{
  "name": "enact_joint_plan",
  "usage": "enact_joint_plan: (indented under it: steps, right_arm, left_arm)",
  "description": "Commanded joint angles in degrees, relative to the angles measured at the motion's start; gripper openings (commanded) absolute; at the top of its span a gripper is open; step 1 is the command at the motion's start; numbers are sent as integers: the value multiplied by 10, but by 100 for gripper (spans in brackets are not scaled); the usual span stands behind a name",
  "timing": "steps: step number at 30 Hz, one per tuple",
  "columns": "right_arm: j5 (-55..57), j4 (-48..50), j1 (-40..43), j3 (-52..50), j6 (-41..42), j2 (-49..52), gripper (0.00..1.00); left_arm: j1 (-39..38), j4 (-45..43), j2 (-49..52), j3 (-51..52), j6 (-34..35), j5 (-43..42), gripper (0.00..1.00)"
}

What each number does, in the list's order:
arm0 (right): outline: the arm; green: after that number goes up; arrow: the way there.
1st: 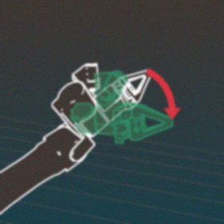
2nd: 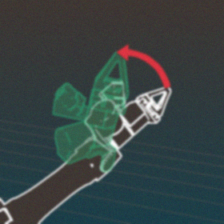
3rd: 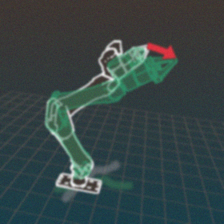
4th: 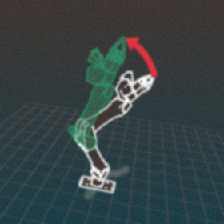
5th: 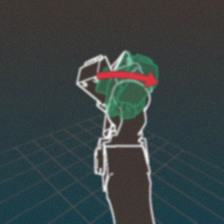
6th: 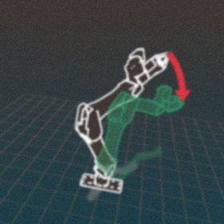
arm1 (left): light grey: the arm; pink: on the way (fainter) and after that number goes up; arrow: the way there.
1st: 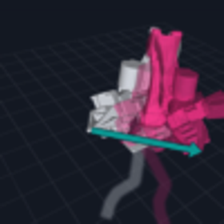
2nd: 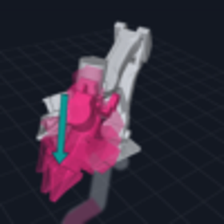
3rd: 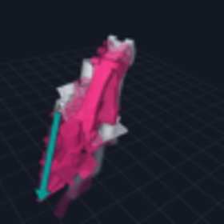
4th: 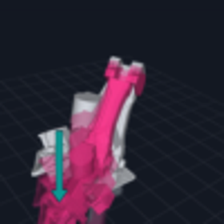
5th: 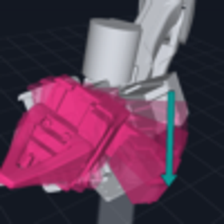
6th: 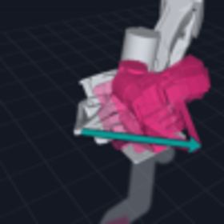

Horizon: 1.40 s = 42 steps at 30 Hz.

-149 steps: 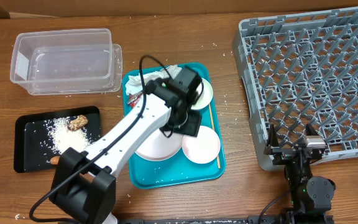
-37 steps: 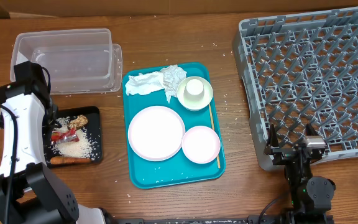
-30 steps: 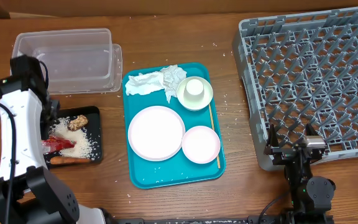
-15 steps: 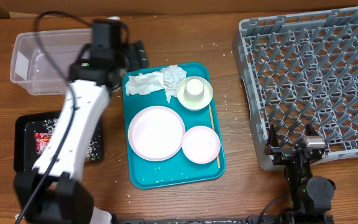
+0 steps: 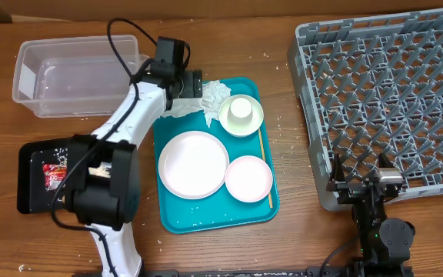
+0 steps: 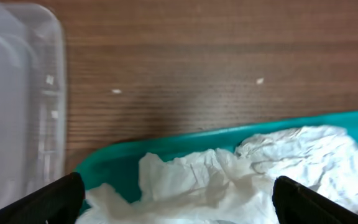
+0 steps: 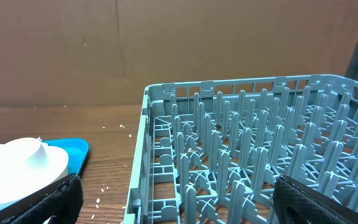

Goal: Sort waste into correct bins and load items into the dishwasher
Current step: 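Move the left gripper to the crumpled tissue and grasp it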

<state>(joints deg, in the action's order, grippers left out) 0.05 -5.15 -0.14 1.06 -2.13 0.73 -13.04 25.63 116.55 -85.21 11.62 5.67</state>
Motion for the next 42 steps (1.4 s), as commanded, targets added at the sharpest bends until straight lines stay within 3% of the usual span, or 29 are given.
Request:
enact_joint_plan:
  steps: [1, 5, 13, 19, 22, 30, 38, 42]
  right_arm:
    - [3, 4, -4, -6, 3, -6, 100]
    - [3, 4, -4, -6, 3, -6, 100]
    - [3, 4, -4, -6, 3, -6, 100]
    - [3, 4, -4, -6, 3, -6, 100]
    - [3, 4, -4, -6, 3, -6, 100]
    - [3, 4, -4, -6, 3, -6, 100]
    - [3, 4, -4, -6, 3, -6, 100]
    - [3, 4, -4, -6, 3, -6, 100]
  left_arm:
    - [1, -1, 23, -7, -27, -30, 98]
    - [1, 12, 35, -7, -29, -39, 97]
    - [1, 51, 37, -7, -29, -41, 72]
    - [1, 63, 37, -7, -29, -40, 37]
    - [1, 66, 37, -8, -28, -40, 4]
    - [1, 178, 33, -84, -12, -43, 4]
    - [3, 327, -49, -173, 79, -39, 4]
    - [12, 394, -119, -173, 149, 23, 4]
